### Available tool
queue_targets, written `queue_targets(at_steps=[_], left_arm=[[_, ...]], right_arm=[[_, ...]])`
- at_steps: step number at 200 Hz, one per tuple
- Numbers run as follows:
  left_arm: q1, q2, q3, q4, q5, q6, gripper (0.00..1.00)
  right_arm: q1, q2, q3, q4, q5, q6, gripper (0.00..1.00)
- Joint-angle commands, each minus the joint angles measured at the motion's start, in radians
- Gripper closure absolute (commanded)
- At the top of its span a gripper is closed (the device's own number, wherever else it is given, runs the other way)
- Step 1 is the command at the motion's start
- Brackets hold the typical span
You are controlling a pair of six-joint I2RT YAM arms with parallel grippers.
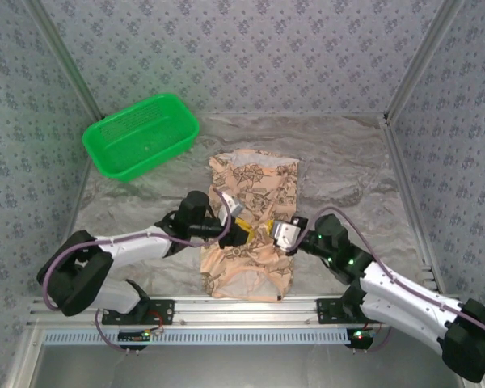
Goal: Fold the inside-out t-shirt
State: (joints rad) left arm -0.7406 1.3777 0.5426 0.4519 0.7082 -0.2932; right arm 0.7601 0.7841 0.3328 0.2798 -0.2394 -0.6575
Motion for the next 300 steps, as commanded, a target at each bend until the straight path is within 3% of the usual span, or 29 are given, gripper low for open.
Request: queue_targets(at_steps=[1,28,35,47,66,69,89,95,98,102,121,133,139,156,176,209,224,242,267,300], left_arm=[[0.032,0.014,0.008,0.009,0.016,-0.044,0.65],[0.036,-0.004,0.039,-0.105,-0.033,-0.007,0.56],[0.038,-0.012,0.036,-0.119,-0.055,-0.004,0.56],[0.056,-0.022,0.027,-0.126,-0.085,-0.02,0.54],[0.094,-0.039,0.007,-0.11,-0.101,-0.085,0.49],[0.099,-0.043,0.005,-0.108,-0.1,-0.09,0.49],[0.114,-0.063,0.017,-0.15,-0.133,-0.106,0.42],[0.117,-0.063,0.027,-0.173,-0.143,-0.106,0.41],[0.119,-0.061,0.034,-0.187,-0.147,-0.108,0.41],[0.12,-0.057,0.045,-0.205,-0.157,-0.111,0.4],[0.125,-0.004,0.114,-0.291,-0.157,-0.124,0.4],[0.126,0.043,0.16,-0.328,-0.15,-0.151,0.39],[0.125,0.066,0.186,-0.354,-0.155,-0.166,0.39],[0.115,0.128,0.259,-0.465,-0.181,-0.179,0.42],[0.058,0.151,0.282,-0.513,-0.18,-0.147,0.45],[-0.079,0.148,0.27,-0.59,-0.312,-0.12,0.51],[-0.146,0.126,0.238,-0.575,-0.402,-0.096,0.58],[-0.246,0.085,0.165,-0.494,-0.6,-0.049,0.72],[-0.372,0.049,0.039,-0.289,-0.781,0.081,0.74],[-0.404,-0.003,-0.026,-0.175,-0.787,0.153,0.69]], right_arm=[[-0.017,0.087,0.118,0.033,0.019,0.042,1.0],[-0.061,0.291,0.263,-0.042,-0.004,0.141,1.0],[-0.074,0.344,0.308,-0.087,-0.021,0.167,0.95],[-0.076,0.433,0.351,-0.11,-0.003,0.22,0.75],[-0.083,0.465,0.337,-0.074,0.11,0.365,0.58],[-0.084,0.458,0.334,-0.072,0.135,0.398,0.5],[-0.094,0.383,0.334,-0.17,0.268,0.534,0.39],[-0.091,0.349,0.334,-0.203,0.319,0.555,0.24],[-0.087,0.331,0.33,-0.215,0.354,0.568,0.05],[-0.08,0.307,0.326,-0.228,0.408,0.59,0.01],[-0.085,0.195,0.346,-0.398,0.676,0.867,0.0],[-0.134,0.142,0.408,-0.613,0.663,1.059,0.0],[-0.168,0.124,0.42,-0.686,0.591,1.114,0.0],[-0.26,0.111,0.407,-0.657,0.278,1.061,0.05],[-0.259,0.212,0.473,-0.754,0.209,1.078,0.15],[-0.209,0.416,0.552,-0.765,0.051,1.022,0.22],[-0.167,0.495,0.591,-0.784,0.039,0.988,0.25],[-0.135,0.576,0.61,-0.778,0.046,0.996,0.3],[-0.087,0.657,0.639,-0.796,0.047,1.035,0.33],[-0.028,0.691,0.683,-0.869,0.085,1.07,0.46]])
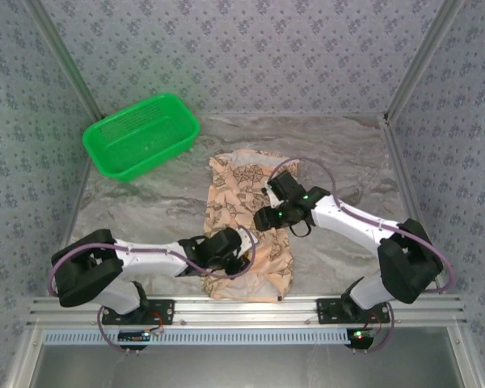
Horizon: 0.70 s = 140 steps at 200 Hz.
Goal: Fold the inside-out t-shirt
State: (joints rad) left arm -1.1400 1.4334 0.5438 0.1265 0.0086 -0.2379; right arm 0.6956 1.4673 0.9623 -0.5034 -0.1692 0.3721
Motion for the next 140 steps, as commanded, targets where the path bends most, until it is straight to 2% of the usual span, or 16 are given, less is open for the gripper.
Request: queue_targets(at_steps=[1,22,40,62,73,87,107,140], left_arm=[[-0.004,-0.06,-0.029,0.153,-0.085,0.1,0.69],[-0.004,-0.094,-0.067,0.208,-0.062,0.116,0.66],[-0.004,-0.13,-0.088,0.205,-0.075,0.106,0.63],[0.046,-0.183,-0.08,0.099,-0.096,-0.006,0.58],[0.117,-0.201,-0.068,0.02,-0.033,-0.106,0.58],[0.215,-0.219,-0.073,-0.002,0.095,-0.205,0.59],[0.243,-0.265,-0.116,0.078,0.203,-0.255,0.59],[0.277,-0.331,-0.101,-0.02,0.161,-0.311,0.61]], right_arm=[[0.038,0.008,0.055,-0.087,0.016,0.041,0.46],[0.046,-0.01,0.08,-0.13,0.029,0.035,0.49],[0.046,-0.024,0.097,-0.142,0.031,-0.01,0.44],[0.05,-0.022,0.132,-0.163,0.098,-0.051,0.4],[0.054,-0.025,0.152,-0.178,0.134,-0.069,0.4],[0.059,-0.022,0.172,-0.18,0.103,-0.106,0.4],[0.074,0.028,0.212,-0.197,0.028,-0.133,0.43],[0.135,0.111,0.257,-0.216,0.002,-0.15,0.53]])
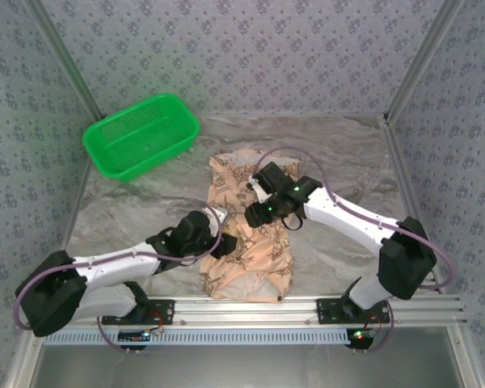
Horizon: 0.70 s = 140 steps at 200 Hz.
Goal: Fold the inside-out t-shirt
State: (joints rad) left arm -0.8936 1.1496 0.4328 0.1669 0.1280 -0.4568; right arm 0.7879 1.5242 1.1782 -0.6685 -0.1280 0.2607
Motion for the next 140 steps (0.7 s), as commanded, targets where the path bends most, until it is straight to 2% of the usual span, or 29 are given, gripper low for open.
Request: queue_targets(at_steps=[1,40,82,100,118,140], left_arm=[[0.033,-0.048,0.01,-0.062,0.045,-0.094,0.61],[0.113,-0.084,-0.03,-0.016,0.12,-0.219,0.62],[0.149,-0.117,-0.029,-0.069,0.134,-0.244,0.62],[0.155,-0.12,-0.028,-0.085,0.133,-0.244,0.61],[0.161,-0.116,-0.028,-0.091,0.133,-0.243,0.61],[0.167,-0.113,-0.027,-0.091,0.147,-0.251,0.61]], right_arm=[[0.044,0.056,0.041,-0.051,-0.04,-0.038,0.54],[0.083,0.126,0.045,-0.029,-0.012,-0.029,0.62],[0.104,0.177,0.054,-0.002,0.061,0.014,0.54],[0.119,0.208,0.059,0.004,0.12,0.055,0.55],[0.123,0.229,0.061,0.029,0.119,0.1,0.57],[0.134,0.231,0.068,0.022,0.183,0.157,0.7]])
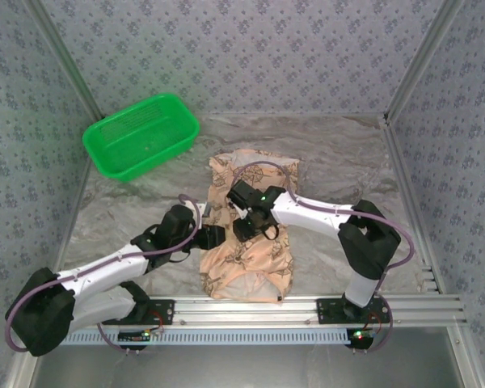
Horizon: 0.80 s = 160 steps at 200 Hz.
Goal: Fold the inside-out t-shirt
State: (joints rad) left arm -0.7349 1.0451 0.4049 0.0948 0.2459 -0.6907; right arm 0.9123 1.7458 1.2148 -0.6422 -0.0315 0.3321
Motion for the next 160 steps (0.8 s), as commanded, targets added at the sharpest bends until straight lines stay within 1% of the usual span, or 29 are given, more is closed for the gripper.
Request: queue_targets(at_steps=[1,10,23,38,58,65,73,95,100,110,114,123,147,160], left_arm=[[0.009,-0.008,0.001,-0.018,0.03,-0.017,0.61],[0.009,-0.008,0.006,-0.019,0.04,-0.018,0.61],[0.009,-0.004,0.02,-0.028,0.05,-0.013,0.59],[0.006,0.02,0.052,-0.072,0.034,-0.01,0.57],[0.006,0.083,0.107,-0.104,0.042,-0.005,0.57],[0.003,0.108,0.122,-0.1,0.054,-0.003,0.57],[0.0,0.136,0.138,-0.092,0.066,-0.003,0.56],[-0.018,0.195,0.179,-0.073,0.071,-0.008,0.54],[-0.021,0.205,0.186,-0.071,0.074,-0.008,0.54],[-0.031,0.223,0.202,-0.065,0.078,-0.009,0.53],[-0.035,0.23,0.208,-0.065,0.078,-0.007,0.53],[-0.04,0.243,0.225,-0.075,0.082,-0.009,0.51],[-0.05,0.277,0.26,-0.137,0.088,-0.008,0.51],[-0.054,0.292,0.262,-0.141,0.097,-0.019,0.5]], right_arm=[[0.01,0.009,0.031,-0.005,0.091,0.088,0.71],[0.012,0.0,0.037,-0.023,0.13,0.096,0.76],[0.01,-0.021,0.044,-0.058,0.188,0.114,0.81],[-0.012,-0.044,0.046,-0.088,0.244,0.129,0.87],[-0.071,-0.068,0.025,-0.079,0.26,0.16,0.87],[-0.092,-0.075,0.018,-0.072,0.26,0.171,0.87],[-0.113,-0.081,0.008,-0.061,0.265,0.186,0.83],[-0.161,-0.085,-0.014,-0.025,0.269,0.2,0.83],[-0.17,-0.082,-0.014,-0.025,0.277,0.206,0.82],[-0.189,-0.082,-0.014,-0.017,0.279,0.218,0.77],[-0.196,-0.085,-0.046,-0.013,0.27,0.22,0.74],[-0.204,-0.103,-0.055,0.006,0.224,0.212,0.7],[-0.196,-0.154,-0.049,0.003,0.094,0.163,0.52],[-0.188,-0.158,-0.031,-0.033,0.051,0.159,0.48]])
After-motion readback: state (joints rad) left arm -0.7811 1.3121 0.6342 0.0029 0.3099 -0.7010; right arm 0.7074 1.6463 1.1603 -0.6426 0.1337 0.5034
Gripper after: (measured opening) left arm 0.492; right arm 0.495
